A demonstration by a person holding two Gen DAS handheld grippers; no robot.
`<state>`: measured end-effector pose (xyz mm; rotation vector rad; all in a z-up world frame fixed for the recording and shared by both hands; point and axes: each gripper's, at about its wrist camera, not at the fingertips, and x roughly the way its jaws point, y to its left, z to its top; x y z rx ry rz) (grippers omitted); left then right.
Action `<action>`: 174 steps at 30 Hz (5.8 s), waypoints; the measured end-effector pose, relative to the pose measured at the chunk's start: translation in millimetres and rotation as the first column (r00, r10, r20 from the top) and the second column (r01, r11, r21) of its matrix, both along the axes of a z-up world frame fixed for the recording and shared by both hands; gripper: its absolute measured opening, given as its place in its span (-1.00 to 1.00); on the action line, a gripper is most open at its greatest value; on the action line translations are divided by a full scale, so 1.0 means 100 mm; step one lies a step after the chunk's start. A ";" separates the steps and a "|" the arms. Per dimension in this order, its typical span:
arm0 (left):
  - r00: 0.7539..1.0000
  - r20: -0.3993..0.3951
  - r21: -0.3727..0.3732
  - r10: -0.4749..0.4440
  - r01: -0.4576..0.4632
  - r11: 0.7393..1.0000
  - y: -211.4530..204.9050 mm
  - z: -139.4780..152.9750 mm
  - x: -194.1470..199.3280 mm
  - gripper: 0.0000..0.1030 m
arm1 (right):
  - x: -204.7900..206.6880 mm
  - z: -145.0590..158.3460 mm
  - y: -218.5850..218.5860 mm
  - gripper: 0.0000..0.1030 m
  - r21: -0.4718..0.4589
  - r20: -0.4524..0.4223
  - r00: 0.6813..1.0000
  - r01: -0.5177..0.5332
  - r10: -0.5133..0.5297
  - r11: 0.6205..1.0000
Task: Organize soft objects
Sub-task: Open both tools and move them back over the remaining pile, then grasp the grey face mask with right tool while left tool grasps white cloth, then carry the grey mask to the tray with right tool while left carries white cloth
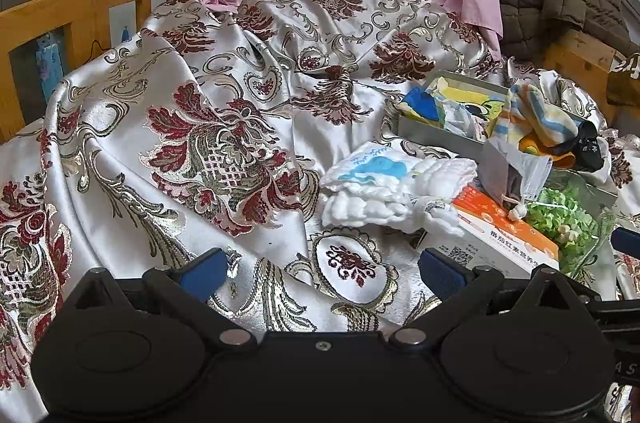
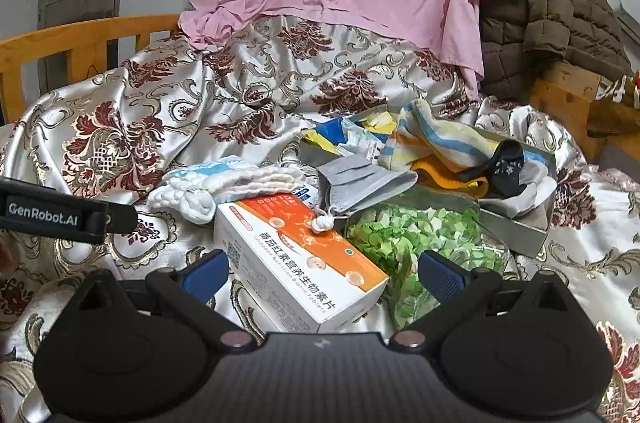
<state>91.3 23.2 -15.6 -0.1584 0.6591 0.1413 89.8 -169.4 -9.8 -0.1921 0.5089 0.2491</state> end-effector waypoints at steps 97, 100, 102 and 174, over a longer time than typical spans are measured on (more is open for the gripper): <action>0.977 0.048 -0.260 -0.208 0.213 0.942 0.13 -0.39 1.07 -0.47 | 1.13 -0.19 0.20 -0.64 -0.096 0.036 0.999 -0.015 0.019 0.995; 0.983 0.066 -0.287 -0.172 0.184 0.940 0.14 -0.36 1.05 -0.59 | 1.10 -0.17 0.19 -0.66 -0.089 0.049 0.998 -0.020 0.025 0.996; 0.985 0.077 -0.306 -0.156 0.173 0.936 0.15 -0.33 1.05 -0.63 | 1.09 -0.15 0.19 -0.67 -0.089 0.060 0.998 -0.021 0.026 0.996; 0.926 0.237 -0.245 -0.294 0.350 0.904 -1.74 0.43 2.72 -0.76 | 1.78 0.25 -1.67 -0.64 0.342 0.098 0.977 0.148 -0.192 0.928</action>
